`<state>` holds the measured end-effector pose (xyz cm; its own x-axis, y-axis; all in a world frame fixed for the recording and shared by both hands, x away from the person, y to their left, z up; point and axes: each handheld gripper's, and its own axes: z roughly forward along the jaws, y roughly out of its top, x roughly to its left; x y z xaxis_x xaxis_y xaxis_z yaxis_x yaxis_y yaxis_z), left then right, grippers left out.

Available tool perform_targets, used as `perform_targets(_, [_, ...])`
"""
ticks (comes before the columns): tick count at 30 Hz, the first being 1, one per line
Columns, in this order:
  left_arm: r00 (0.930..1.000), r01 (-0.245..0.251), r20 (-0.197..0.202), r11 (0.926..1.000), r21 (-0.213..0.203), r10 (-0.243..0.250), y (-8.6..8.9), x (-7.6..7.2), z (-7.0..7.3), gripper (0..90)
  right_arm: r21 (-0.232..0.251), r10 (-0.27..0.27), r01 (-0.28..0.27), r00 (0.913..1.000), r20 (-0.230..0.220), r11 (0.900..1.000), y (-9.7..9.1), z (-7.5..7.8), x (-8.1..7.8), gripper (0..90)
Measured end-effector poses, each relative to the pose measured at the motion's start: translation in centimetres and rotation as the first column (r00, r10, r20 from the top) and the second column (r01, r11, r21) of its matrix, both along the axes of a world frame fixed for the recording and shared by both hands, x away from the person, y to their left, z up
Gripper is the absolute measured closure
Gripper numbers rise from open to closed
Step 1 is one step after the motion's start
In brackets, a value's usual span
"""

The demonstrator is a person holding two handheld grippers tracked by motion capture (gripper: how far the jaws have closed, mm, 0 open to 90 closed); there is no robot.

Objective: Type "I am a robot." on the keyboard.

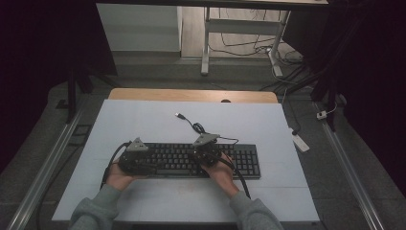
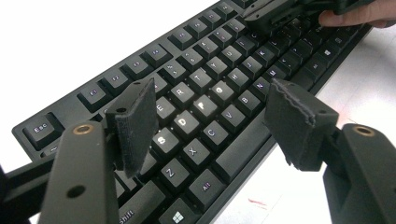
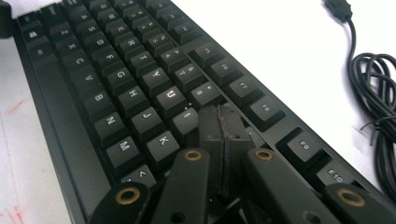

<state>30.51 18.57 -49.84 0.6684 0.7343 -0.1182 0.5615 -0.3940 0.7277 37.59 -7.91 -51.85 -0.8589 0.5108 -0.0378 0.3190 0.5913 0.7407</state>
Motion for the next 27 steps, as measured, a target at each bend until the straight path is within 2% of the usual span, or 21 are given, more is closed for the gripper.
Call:
perform_targets(5, [1.0000, 0.000, 0.001, 1.0000, -0.001, 0.000, 0.1, 0.1, 0.0, 34.3, 0.024, 0.006, -0.006, 0.9997, 0.025, 0.9997, -0.3, 0.6, -0.3, 89.8])
perform_targets(10, [1.0000, -0.004, 0.002, 1.0000, -0.002, 0.004, 0.1, 0.1, 0.0, 34.2, 0.070, 0.013, -0.015, 0.9993, 0.035, 0.9975, -1.5, 1.8, -1.0, 89.6])
perform_targets(13, [1.0000, -0.006, 0.002, 1.0000, -0.002, 0.006, 0.1, 0.1, 0.0, 34.3, 0.088, 0.013, -0.016, 0.9992, 0.037, 0.9960, -2.9, 2.2, -1.7, 82.5])
perform_targets(17, [0.9999, -0.010, 0.003, 0.9999, 0.001, 0.010, 0.1, 0.1, -0.1, 34.3, 0.115, -0.018, 0.013, 0.9989, 0.042, 0.9932, -5.1, 2.5, -2.4, 71.7])
perform_targets(20, [0.9999, -0.013, 0.001, 0.9999, 0.000, 0.013, 0.1, 0.2, -0.1, 34.4, 0.114, -0.052, 0.047, 0.9977, 0.043, 0.9924, -6.8, 2.6, -2.8, 64.3])
perform_targets(27, [0.9997, -0.024, 0.000, 0.9997, -0.003, 0.024, 0.3, 0.2, -0.1, 34.4, 0.114, -0.084, 0.079, 0.9957, 0.040, 0.9903, -10.1, 2.1, -4.0, 56.6])
